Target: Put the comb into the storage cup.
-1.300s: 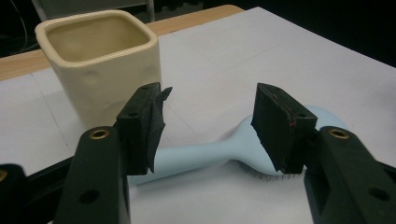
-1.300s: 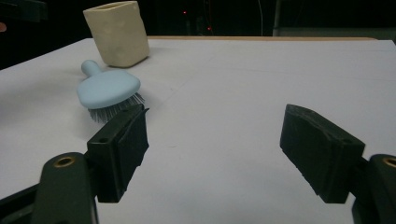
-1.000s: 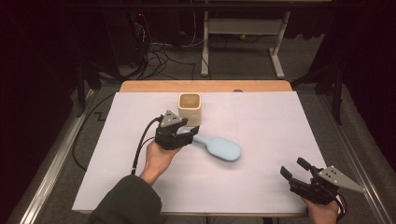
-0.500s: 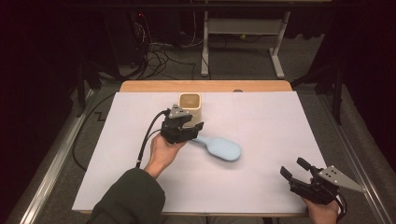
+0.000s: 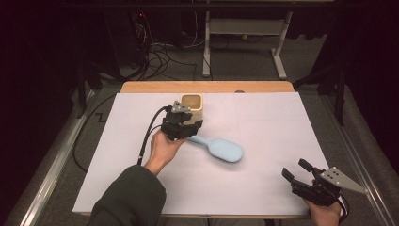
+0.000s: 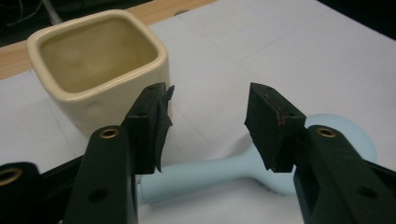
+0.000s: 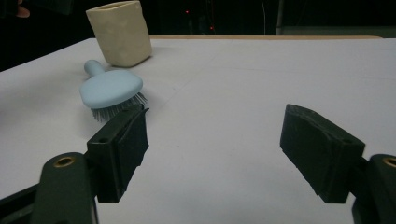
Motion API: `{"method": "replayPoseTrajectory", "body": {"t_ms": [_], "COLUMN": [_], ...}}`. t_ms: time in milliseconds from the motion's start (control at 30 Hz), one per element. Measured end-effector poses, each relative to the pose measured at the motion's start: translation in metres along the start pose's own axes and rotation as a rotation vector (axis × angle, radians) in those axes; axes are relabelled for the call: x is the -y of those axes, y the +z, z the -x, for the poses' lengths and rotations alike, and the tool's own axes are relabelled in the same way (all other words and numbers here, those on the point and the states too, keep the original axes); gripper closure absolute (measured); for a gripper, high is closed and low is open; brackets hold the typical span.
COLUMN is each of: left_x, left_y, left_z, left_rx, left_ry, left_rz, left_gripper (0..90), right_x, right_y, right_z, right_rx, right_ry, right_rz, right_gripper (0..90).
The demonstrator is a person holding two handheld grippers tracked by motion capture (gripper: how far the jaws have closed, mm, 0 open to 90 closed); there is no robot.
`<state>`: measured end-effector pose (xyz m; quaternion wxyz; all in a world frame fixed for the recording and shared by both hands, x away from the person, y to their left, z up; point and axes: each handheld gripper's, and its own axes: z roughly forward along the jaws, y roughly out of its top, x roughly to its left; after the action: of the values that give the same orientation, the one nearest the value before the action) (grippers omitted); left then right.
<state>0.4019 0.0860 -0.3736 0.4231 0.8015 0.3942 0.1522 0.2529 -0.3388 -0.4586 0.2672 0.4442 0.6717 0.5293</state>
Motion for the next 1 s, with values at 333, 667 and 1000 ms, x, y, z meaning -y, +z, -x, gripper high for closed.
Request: {"method": "replayPoseTrajectory", "body": {"t_ms": [333,667,1000], "left_x": [-0.016,-0.020,-0.019], "left_y": [0.009,0.018,0.026], "left_z": [0.003,-0.003,-0.008], "left_rx": [-0.008,-0.022,-0.019], "left_ry": [0.046,0.049,0.036], "left_rz": [-0.084,-0.162,-0.230], "left_gripper": [52.3,53.9,54.2], "right_x": [0.000,0.000,0.000], "right_y": [0.000,0.000,0.000], "right_z": [0.001,0.000,0.000], "right_rx": [-0.003,-0.007,-0.007], "right_ry": [0.003,0.000,0.000], "right_rz": [0.003,0.001,0.000], "right_gripper": [23.9,23.9,23.9]}}
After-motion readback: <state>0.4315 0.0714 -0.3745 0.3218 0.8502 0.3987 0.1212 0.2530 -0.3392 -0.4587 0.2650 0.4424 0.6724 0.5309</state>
